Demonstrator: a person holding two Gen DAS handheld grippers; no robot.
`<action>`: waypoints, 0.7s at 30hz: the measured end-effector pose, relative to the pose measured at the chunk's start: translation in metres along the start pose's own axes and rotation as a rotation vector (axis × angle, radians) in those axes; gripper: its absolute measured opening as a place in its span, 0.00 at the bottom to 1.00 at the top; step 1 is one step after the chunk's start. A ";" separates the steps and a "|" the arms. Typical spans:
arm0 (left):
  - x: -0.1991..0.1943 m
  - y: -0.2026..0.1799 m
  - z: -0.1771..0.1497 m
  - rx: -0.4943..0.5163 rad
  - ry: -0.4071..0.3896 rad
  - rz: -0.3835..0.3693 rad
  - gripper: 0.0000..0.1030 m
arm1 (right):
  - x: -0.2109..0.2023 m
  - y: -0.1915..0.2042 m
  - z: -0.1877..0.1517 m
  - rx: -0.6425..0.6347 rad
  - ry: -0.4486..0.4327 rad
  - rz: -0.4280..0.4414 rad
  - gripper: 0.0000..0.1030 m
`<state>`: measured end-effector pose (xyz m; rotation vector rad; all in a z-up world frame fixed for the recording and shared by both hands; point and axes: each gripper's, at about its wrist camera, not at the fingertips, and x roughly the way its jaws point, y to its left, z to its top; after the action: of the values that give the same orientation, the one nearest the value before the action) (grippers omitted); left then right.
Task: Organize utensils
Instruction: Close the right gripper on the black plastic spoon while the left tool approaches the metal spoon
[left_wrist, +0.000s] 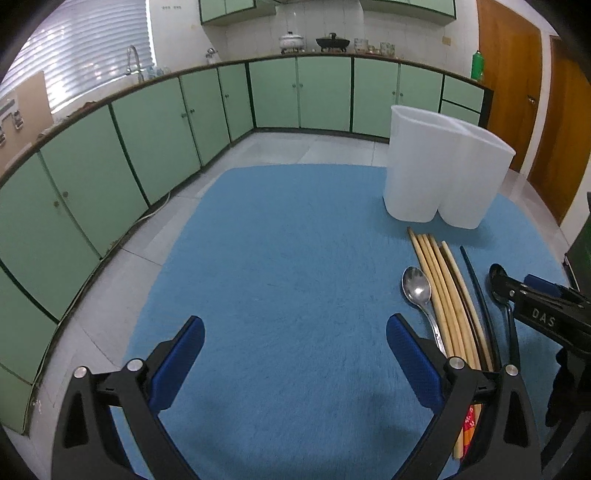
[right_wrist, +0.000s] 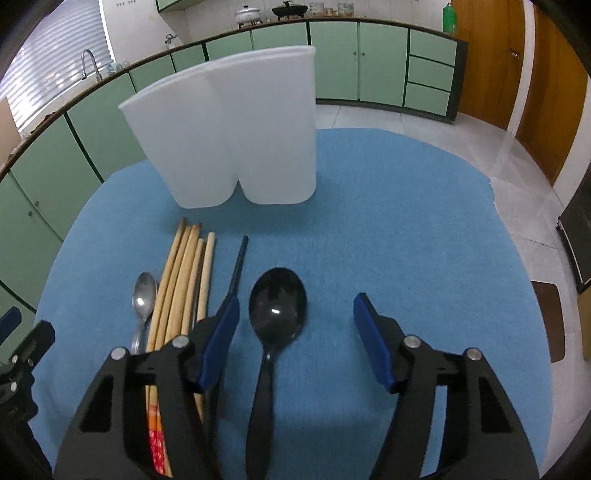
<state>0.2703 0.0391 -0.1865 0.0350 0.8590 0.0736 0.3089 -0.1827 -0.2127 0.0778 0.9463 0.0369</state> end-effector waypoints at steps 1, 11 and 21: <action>0.003 -0.001 0.001 0.002 0.004 -0.004 0.93 | 0.003 0.000 0.001 0.002 0.005 0.003 0.57; 0.020 -0.025 0.003 0.045 0.048 -0.066 0.94 | 0.012 -0.001 0.004 -0.010 0.018 0.031 0.28; 0.038 -0.055 0.007 0.102 0.095 -0.082 0.94 | 0.005 -0.025 0.003 0.008 0.022 0.059 0.27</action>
<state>0.3035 -0.0132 -0.2138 0.0922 0.9575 -0.0455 0.3137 -0.2079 -0.2173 0.1126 0.9664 0.0885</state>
